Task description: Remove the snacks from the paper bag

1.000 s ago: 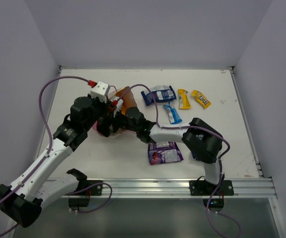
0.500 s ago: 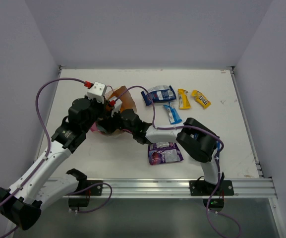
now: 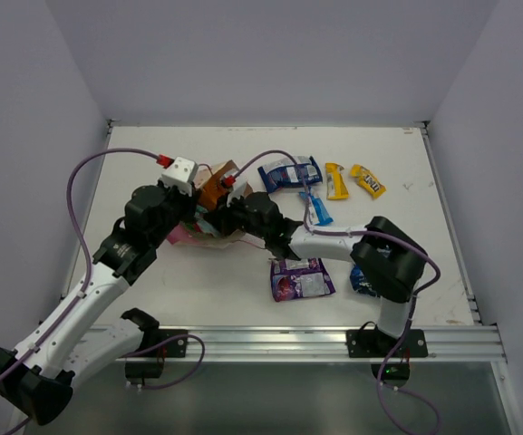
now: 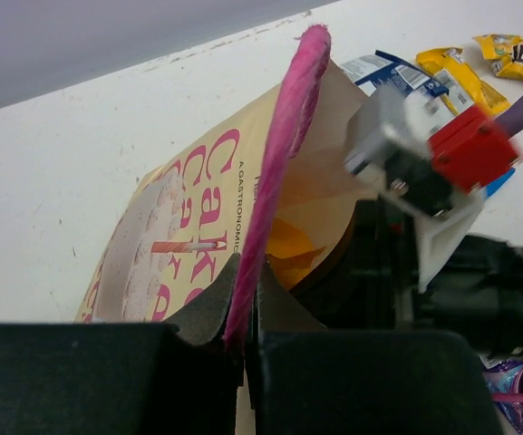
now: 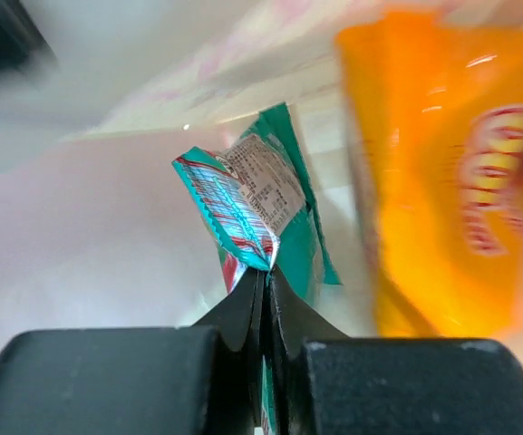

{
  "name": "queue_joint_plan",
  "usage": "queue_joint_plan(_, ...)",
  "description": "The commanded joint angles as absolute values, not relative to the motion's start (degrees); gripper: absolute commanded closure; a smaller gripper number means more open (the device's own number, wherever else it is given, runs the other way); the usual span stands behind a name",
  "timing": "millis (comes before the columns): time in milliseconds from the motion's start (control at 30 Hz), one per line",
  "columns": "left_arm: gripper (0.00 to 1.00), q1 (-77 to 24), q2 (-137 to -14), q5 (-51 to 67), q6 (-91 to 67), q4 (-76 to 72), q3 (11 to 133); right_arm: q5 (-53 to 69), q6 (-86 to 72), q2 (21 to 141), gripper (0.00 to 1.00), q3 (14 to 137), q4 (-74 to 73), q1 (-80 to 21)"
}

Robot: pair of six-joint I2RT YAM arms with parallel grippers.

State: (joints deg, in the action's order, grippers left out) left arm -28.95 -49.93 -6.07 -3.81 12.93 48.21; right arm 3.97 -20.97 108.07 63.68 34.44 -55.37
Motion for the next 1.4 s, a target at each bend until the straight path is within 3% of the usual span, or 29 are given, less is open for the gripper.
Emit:
queue_joint_plan(0,1.0,-29.18,-48.78,-5.27,-3.43,12.21,46.85,3.86,-17.41,100.29,1.0,62.14,34.98,-54.49)
queue_joint_plan(267,1.0,-29.09,-48.16,-4.65,-3.25,12.83,45.79,9.49,-15.29,97.83,1.0,61.09,31.99,-54.49)
queue_joint_plan(433,1.0,-29.18,-48.78,-6.68,-3.16,12.31,46.58,8.53,-12.31,87.65,1.0,60.03,29.54,-54.32)
queue_joint_plan(667,1.0,-29.18,-49.66,-8.0,-2.9,11.34,46.94,9.05,-9.41,69.45,1.0,63.27,14.26,-49.84)
queue_joint_plan(1033,1.0,-29.09,-50.8,-6.68,-0.26,10.46,48.6,-10.35,-13.79,54.06,1.0,62.76,-7.27,-30.08)
queue_joint_plan(1367,1.0,-29.09,-52.21,-0.53,2.72,13.01,52.12,2.7,-25.65,57.47,1.0,51.78,-6.78,-5.38)
